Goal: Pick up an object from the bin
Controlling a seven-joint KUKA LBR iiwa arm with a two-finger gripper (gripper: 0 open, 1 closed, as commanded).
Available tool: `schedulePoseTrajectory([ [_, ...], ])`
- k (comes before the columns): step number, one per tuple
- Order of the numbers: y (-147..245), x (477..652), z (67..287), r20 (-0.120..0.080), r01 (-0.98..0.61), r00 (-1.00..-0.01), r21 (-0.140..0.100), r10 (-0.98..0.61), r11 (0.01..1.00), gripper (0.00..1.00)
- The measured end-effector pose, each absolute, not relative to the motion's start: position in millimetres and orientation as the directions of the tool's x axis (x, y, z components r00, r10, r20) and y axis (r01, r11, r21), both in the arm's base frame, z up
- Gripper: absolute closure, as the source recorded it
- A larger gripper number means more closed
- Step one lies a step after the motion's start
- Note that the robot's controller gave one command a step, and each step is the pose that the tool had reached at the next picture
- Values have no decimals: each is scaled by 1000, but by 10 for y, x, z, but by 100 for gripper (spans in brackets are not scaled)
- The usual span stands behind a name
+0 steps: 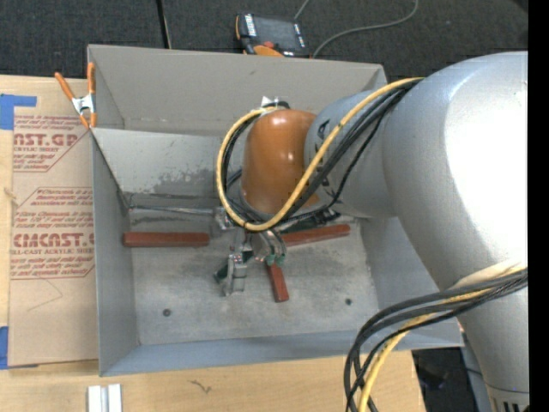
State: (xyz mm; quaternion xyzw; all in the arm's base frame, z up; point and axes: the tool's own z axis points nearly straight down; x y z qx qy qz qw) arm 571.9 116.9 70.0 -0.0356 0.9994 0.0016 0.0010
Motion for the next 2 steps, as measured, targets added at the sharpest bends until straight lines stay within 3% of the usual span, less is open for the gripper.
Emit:
schedulePoseTrajectory([
  [1,1125,5726,704,-1,-65,-998,1,-65,998,100],
  [2,1674,5871,1743,-10,-593,-805,-2,-593,805,100],
])
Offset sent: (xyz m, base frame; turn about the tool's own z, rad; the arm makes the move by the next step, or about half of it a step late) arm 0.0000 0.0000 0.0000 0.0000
